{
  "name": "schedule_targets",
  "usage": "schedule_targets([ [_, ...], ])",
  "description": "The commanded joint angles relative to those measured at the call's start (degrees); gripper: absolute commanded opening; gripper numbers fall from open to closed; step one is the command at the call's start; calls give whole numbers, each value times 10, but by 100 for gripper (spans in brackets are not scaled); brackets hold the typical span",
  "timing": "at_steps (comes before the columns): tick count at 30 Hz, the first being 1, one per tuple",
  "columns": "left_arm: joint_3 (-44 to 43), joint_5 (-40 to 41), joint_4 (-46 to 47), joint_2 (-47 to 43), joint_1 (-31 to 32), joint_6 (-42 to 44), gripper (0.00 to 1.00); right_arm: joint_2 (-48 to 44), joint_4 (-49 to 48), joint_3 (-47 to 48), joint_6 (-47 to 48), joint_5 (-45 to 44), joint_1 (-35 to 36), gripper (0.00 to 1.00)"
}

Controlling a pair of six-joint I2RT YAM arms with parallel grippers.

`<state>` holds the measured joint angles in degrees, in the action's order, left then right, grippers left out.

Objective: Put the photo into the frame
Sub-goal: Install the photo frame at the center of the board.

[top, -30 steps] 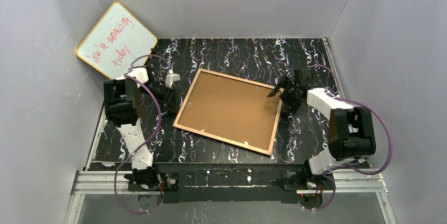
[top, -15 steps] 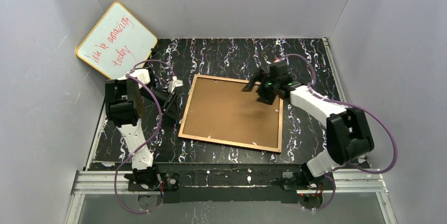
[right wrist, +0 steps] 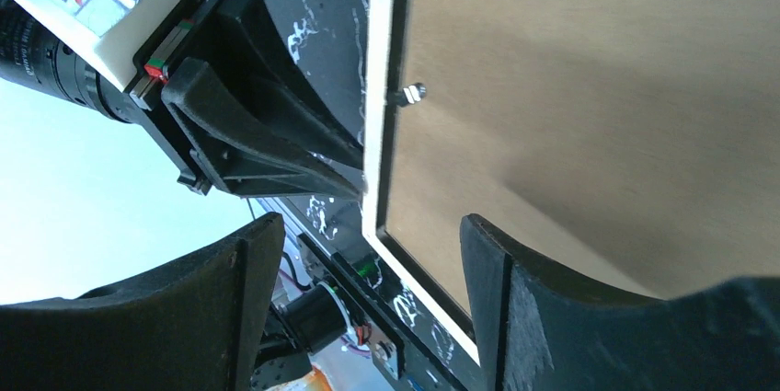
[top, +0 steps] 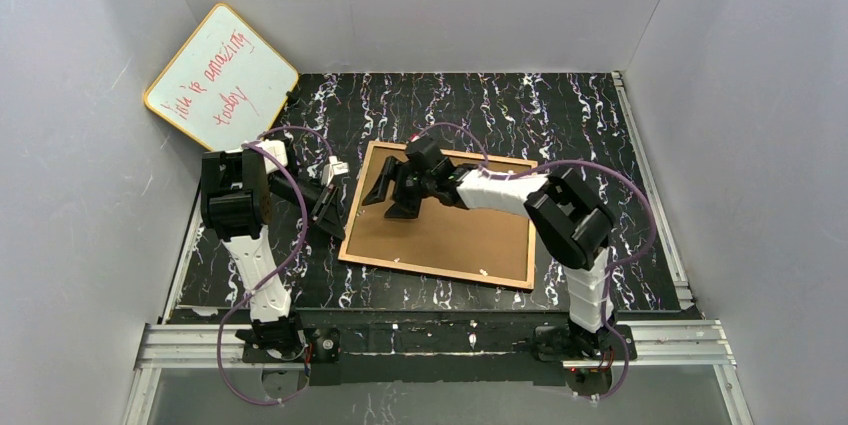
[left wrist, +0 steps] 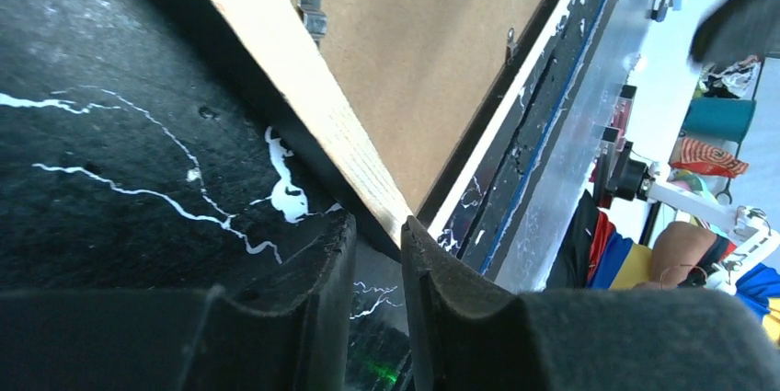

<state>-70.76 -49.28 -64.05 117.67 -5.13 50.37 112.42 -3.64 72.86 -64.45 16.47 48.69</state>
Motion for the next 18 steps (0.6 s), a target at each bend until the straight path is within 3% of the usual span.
schedule_targets([
  [1,3,0,29,-3,-1,-22,22,34,-17,59,-27,2,27,77],
  [18,11,-3,55,-8,-1,-43,19,99,14,119,-24,-80,53,70],
])
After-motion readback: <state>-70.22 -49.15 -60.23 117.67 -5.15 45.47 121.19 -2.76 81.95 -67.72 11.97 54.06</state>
